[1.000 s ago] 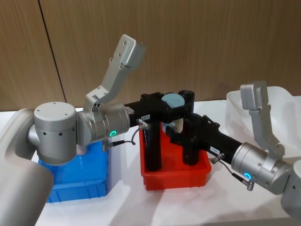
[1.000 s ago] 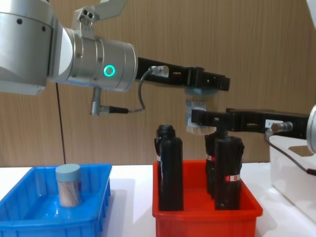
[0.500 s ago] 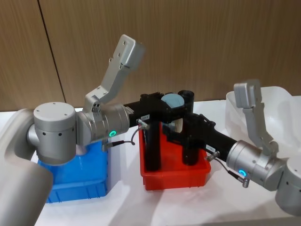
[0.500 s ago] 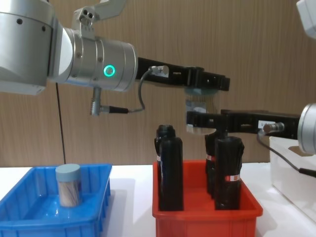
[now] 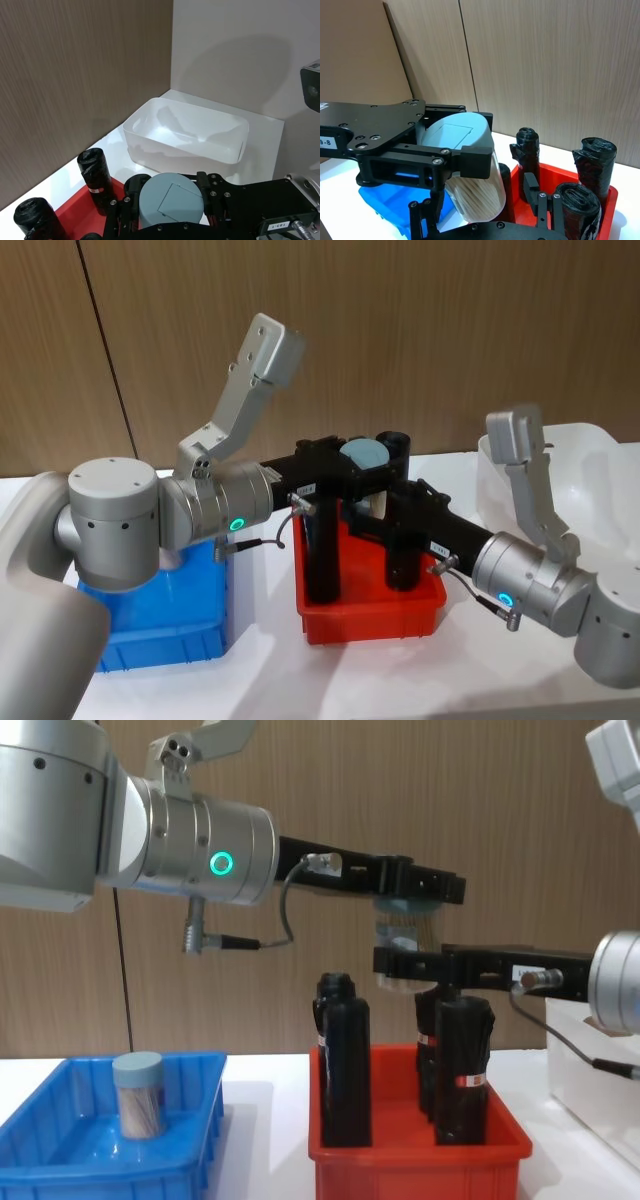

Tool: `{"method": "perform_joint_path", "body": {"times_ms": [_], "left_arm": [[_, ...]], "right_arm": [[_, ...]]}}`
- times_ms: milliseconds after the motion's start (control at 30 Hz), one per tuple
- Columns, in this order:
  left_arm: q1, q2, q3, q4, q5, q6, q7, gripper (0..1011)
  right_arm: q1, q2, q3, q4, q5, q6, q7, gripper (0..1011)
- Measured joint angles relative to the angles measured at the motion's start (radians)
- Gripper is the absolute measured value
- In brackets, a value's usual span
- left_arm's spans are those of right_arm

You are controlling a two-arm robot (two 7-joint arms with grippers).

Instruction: Pick the cotton swabs from the blue box and place them into the white box.

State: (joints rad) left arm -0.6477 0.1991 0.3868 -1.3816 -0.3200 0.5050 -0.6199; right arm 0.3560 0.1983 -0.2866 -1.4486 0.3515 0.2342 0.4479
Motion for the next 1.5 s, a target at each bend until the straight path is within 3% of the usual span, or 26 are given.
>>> {"method": "perform_joint_path", "body": {"times_ms": [233,533,900,1233,1500], "left_arm": [[0.0,0.0,0.0,0.0,0.0,0.0,0.0,689],[0.0,0.0,0.0,0.0,0.0,0.0,0.0,689],[0.0,0.0,0.0,0.0,0.0,-0.002,0.0,691],[0.0,0.0,0.0,0.0,0.001,0.001,0.0,956],[0.0,0.0,0.0,0.0,0.001,0.001,0.0,1004]], "right_arm": [[0.01,-0.004,-0.003,0.015,0.002,-0.005,0.004,945],[0.014,-0.006,-0.008,0.021,0.007,-0.014,0.018,716],[0.017,-0.006,-0.012,0.017,0.008,-0.018,0.023,669],[0.025,-0.007,-0.014,0.015,0.012,-0.022,0.02,668],[0.029,-0.007,-0.015,0.016,0.015,-0.024,0.019,668]]}}
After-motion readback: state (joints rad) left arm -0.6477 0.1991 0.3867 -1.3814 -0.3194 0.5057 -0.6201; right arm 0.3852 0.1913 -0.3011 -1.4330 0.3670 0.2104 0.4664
